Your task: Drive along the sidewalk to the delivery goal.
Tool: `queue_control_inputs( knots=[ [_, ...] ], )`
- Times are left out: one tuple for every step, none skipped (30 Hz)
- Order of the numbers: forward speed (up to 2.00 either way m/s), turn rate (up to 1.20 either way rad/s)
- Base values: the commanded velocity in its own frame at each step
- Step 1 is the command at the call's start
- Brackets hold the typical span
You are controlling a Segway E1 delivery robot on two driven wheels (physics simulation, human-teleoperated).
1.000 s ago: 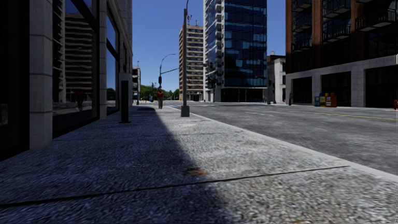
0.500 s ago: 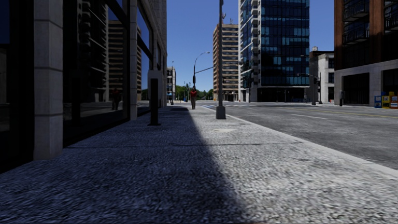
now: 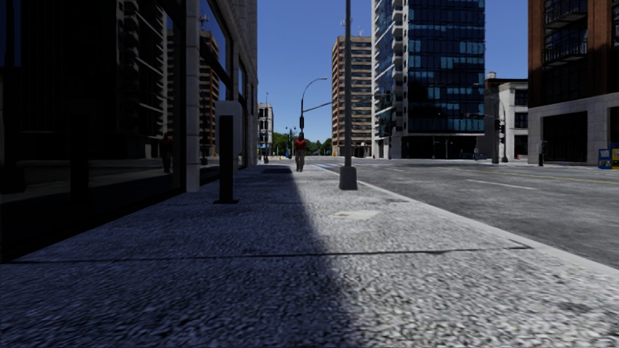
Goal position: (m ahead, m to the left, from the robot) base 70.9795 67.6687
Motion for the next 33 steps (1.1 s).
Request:
queue_control_inputs(
  knots=[
    [2.00,0.00],
    [2.00,0.00],
    [2.00,0.00],
    [2.00,0.00],
    [2.00,0.00],
    [2.00,0.00],
    [2.00,0.00],
    [2.00,0.00],
    [2.00,0.00],
    [2.00,0.00],
    [2.00,0.00],
    [2.00,0.00],
    [2.00,0.00],
    [2.00,0.00],
    [2.00,0.00],
    [2.00,0.00],
    [2.00,0.00],
    [2.00,0.00],
    [2.00,0.00],
    [2.00,0.00],
    [2.00,0.00],
    [2.00,0.00],
    [2.00,0.00],
    [2.00,0.00],
    [2.00,0.00],
    [2.00,0.00],
    [2.00,0.00],
    [2.00,0.00],
    [2.00,0.00],
    [2.00,0.00],
    [2.00,0.00],
    [2.00,0.00],
    [2.00,0.00]
  ],
)
